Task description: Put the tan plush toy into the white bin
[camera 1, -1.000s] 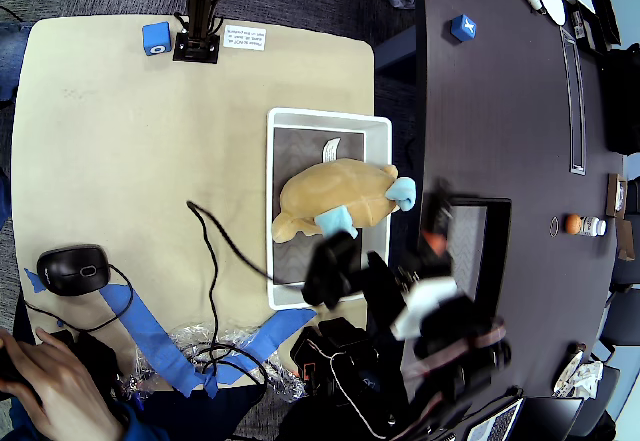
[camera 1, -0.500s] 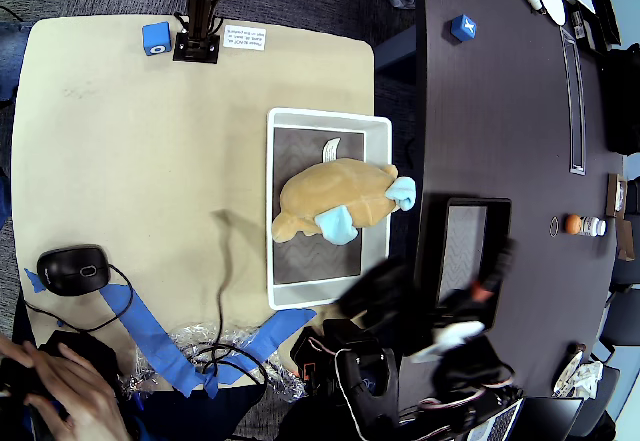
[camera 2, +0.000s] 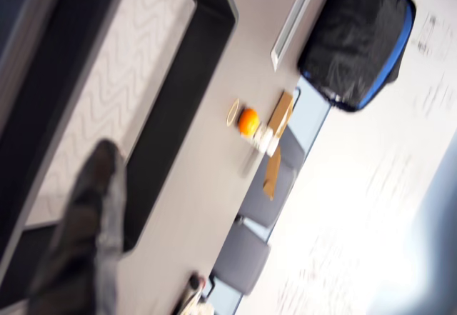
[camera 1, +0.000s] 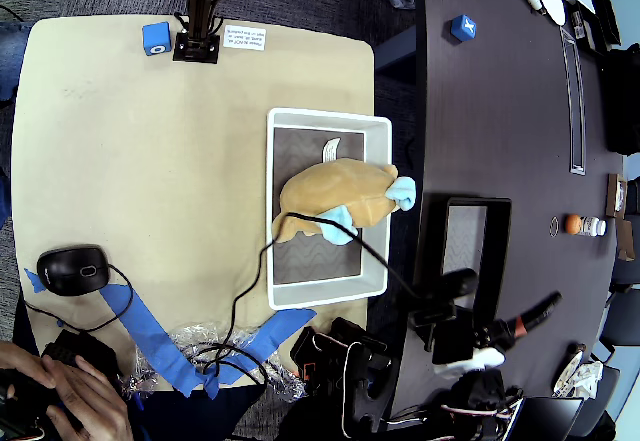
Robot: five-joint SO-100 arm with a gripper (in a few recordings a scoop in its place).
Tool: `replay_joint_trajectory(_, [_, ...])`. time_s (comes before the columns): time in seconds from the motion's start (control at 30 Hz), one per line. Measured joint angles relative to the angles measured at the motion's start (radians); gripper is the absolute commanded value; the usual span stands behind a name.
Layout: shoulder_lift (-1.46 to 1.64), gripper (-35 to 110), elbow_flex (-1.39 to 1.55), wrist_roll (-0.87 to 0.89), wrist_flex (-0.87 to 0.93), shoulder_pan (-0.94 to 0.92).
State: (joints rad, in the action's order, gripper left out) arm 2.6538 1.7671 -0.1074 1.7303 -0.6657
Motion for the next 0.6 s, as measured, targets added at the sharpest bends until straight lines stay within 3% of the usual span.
replay_joint_trajectory(0.6, [0.005,91,0.000,0.000,0.000,-0.029])
